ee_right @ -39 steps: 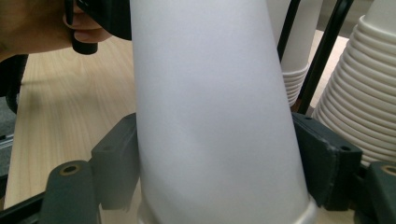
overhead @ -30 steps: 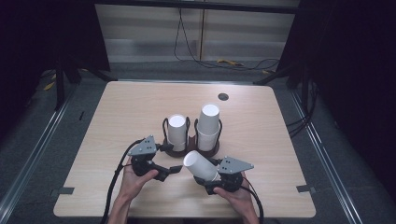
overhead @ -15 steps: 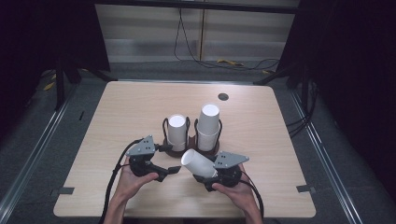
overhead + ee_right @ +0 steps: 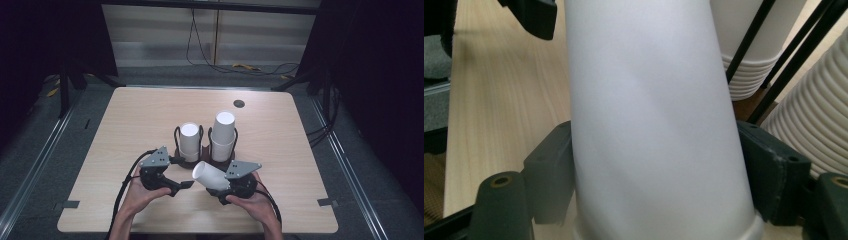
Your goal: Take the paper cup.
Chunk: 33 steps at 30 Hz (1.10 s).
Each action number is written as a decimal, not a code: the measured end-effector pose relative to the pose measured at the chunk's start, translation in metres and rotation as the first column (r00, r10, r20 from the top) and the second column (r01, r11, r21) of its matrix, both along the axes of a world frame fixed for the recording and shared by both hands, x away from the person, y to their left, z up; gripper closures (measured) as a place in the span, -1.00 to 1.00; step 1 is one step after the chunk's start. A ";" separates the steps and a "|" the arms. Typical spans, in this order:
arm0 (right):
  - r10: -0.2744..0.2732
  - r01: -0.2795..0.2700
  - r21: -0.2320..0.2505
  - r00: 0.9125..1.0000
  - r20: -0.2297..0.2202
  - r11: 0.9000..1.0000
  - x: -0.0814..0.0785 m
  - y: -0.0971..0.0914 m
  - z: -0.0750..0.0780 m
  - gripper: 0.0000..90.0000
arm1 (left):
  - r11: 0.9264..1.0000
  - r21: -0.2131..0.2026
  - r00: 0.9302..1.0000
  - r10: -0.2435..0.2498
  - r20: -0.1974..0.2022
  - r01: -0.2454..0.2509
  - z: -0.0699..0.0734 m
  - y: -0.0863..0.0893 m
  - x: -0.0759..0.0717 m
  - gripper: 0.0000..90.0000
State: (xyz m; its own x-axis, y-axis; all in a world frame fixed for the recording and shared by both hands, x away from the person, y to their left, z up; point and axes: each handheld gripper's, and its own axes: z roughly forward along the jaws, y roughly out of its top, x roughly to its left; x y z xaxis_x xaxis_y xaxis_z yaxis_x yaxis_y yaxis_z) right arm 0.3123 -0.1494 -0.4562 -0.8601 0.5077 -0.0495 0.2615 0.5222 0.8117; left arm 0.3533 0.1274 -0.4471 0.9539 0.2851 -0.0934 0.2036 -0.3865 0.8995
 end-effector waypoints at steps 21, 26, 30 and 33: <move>0.065 -0.068 -0.128 0.997 -0.028 0.989 0.013 0.015 0.012 -0.46 | 0.997 0.074 1.000 -0.010 0.004 0.010 0.002 -0.003 0.000 -0.62; 0.076 -0.083 -0.167 0.996 -0.044 0.983 0.017 0.018 0.014 -0.46 | 0.995 0.102 1.000 -0.016 0.003 0.015 0.000 -0.005 0.001 -0.61; 0.086 -0.096 -0.213 0.995 -0.054 0.972 0.020 0.021 0.016 -0.46 | 0.994 0.110 1.000 -0.024 -0.009 0.025 0.000 -0.005 0.001 -0.61; 0.103 -0.115 -0.237 0.993 -0.064 0.965 0.022 0.024 0.017 -0.46 | 0.992 0.118 0.999 -0.032 -0.006 0.032 0.002 -0.006 0.000 -0.60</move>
State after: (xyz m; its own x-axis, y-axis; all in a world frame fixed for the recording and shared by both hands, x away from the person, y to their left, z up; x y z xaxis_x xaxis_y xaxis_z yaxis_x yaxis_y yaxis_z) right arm 0.3339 -0.1253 -0.4390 -0.9141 0.3892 -0.1136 0.2295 0.7277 0.6464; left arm 0.3536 0.1217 -0.4454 0.9625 0.2636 -0.0644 0.1926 -0.4964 0.8464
